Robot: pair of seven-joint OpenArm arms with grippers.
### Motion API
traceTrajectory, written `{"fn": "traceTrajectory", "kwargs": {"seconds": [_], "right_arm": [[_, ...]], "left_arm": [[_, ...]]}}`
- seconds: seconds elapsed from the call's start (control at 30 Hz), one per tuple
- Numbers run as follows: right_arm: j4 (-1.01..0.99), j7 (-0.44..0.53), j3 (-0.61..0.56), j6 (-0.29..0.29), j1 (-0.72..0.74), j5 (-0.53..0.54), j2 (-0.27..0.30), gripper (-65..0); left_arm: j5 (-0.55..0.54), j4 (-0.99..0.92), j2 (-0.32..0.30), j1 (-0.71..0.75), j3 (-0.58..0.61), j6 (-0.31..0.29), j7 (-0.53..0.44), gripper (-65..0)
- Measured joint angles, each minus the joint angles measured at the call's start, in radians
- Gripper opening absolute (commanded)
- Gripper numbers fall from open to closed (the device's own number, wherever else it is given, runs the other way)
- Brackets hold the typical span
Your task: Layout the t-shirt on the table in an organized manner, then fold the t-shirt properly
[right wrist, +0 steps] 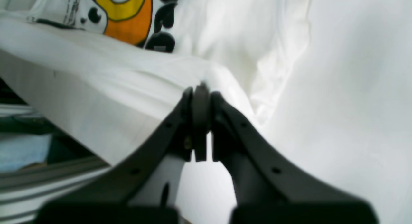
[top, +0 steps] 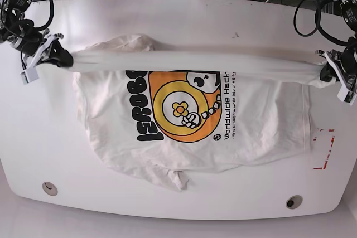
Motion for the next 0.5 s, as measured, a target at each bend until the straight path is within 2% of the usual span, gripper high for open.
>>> {"fn": "traceTrajectory", "kwargs": {"seconds": [0.2,0.43,0.5], "right_arm": [[-0.021,-0.005,-0.002,0.0,0.068,-0.037,-0.015,-65.0],[-0.145,-0.006,-0.004,-0.001,0.163,-0.091,-0.04,-65.0],[-0.161,-0.014,-0.005,0.0,0.179,-0.098,-0.041,-65.0]], "left_arm": [[0.058,-0.013,0.026,-0.061,0.036,-0.002,-0.005,-65.0],[0.111,-0.132,0.038,-0.129,0.043,-0.001,-0.01,-65.0],[0.114,-0.169,0.039,-0.13,0.044,-0.005,-0.037,-65.0]]}}
